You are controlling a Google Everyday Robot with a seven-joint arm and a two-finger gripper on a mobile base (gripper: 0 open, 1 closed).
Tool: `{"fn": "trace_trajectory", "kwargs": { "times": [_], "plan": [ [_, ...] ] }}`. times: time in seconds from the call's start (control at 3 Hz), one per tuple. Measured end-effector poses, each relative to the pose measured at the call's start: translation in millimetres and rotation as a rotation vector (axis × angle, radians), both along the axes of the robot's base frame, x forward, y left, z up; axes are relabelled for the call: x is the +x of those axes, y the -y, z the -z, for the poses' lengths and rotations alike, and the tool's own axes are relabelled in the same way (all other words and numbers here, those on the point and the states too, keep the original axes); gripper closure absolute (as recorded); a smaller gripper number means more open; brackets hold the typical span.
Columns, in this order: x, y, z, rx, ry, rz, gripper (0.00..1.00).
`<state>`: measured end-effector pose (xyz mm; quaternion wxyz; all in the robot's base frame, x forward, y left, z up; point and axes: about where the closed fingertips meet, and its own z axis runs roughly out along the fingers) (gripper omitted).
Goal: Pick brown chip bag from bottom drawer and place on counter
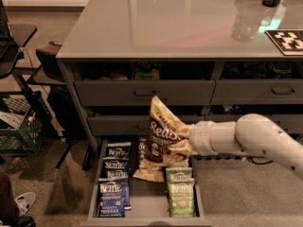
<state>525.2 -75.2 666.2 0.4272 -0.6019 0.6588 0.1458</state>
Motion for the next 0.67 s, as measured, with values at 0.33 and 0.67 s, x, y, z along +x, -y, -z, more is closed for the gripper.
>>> {"fn": "trace_trajectory", "kwargs": {
  "times": [0.33,0.67],
  "plan": [
    [-4.3,-5.2,-47.1,0.015,0.044,0.009,1.00],
    [-4.3,-5.2,-47.1,0.015,0.044,0.009,1.00]
  ]
}}
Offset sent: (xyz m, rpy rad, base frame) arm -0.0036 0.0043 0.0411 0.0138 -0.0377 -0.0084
